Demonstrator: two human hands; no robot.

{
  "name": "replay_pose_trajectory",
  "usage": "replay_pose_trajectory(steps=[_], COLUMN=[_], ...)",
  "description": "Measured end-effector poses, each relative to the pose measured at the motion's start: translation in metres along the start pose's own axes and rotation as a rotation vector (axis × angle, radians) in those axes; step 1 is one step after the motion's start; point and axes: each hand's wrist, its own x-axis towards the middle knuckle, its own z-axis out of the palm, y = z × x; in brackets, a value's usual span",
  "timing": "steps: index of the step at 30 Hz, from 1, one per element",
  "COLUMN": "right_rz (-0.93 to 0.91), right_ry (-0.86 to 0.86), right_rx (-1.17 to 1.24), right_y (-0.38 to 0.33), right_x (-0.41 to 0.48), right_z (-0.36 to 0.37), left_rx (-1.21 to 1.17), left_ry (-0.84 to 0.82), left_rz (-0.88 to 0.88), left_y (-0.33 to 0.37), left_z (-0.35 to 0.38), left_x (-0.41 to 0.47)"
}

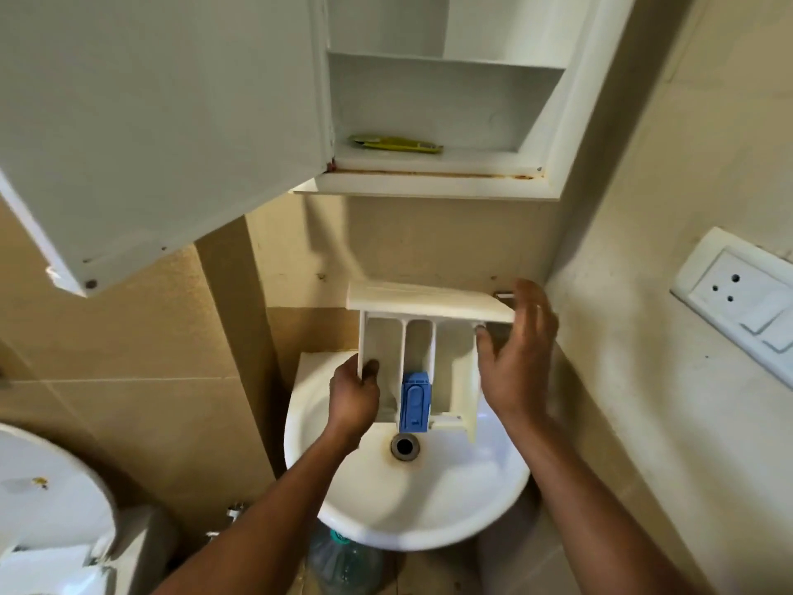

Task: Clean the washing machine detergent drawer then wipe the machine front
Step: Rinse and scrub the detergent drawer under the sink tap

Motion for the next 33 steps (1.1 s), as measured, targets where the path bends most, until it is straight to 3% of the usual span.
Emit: replay_pose_trajectory(steps=[2, 6, 10, 13, 14, 17, 21, 23, 25, 28, 29, 30, 33], right_rz=[0.323, 0.978, 1.293, 1.136, 1.053, 0.790, 0.421, 0.332, 0.464, 0.906, 0.971, 0.972, 0.903], right_ry=[-0.014, -0.662, -0.811, -1.059, -1.013, -0.641, -0.208, -0.073, -0.190, -0.892, -1.084, -1.142, -1.021], right_rx=[0.080, 0.395, 0.645, 0.513, 0.422, 0.268, 0.287, 0.213, 0.143, -0.008, -0.064, -0.107, -0.062], right_y=[0.005, 0.023, 0.022, 0.006, 0.004, -0.005, -0.018, -0.017, 0.002, 0.041, 0.047, 0.055, 0.058], right_x=[-0.017, -0.065, -0.091, -0.099, -0.098, -0.072, -0.037, -0.053, -0.080, -0.100, -0.104, -0.110, -0.106], right_z=[-0.003, 0.000, 0.001, -0.002, -0.001, -0.006, -0.030, -0.032, -0.019, 0.004, 0.004, 0.003, -0.002], left_rx=[-0.062, -0.051, 0.117, 0.272, 0.276, 0.161, 0.050, 0.064, 0.217, 0.426, 0.487, 0.524, 0.458], left_ry=[-0.018, -0.073, -0.216, -0.275, -0.268, -0.169, 0.005, 0.062, 0.094, -0.070, -0.153, -0.199, -0.089], left_rz=[-0.146, -0.345, -0.463, -0.474, -0.447, -0.251, 0.119, 0.242, 0.147, -0.425, -0.558, -0.608, -0.516], left_y=[-0.005, -0.016, -0.037, -0.041, -0.040, -0.009, 0.054, 0.053, 0.022, -0.031, -0.041, -0.052, -0.048], left_z=[-0.006, -0.021, -0.032, -0.033, -0.032, -0.027, -0.016, -0.009, 0.000, 0.012, 0.016, 0.019, 0.024], left_x=[0.001, -0.003, -0.017, -0.031, -0.032, -0.037, -0.042, -0.046, -0.047, -0.050, -0.056, -0.061, -0.063])
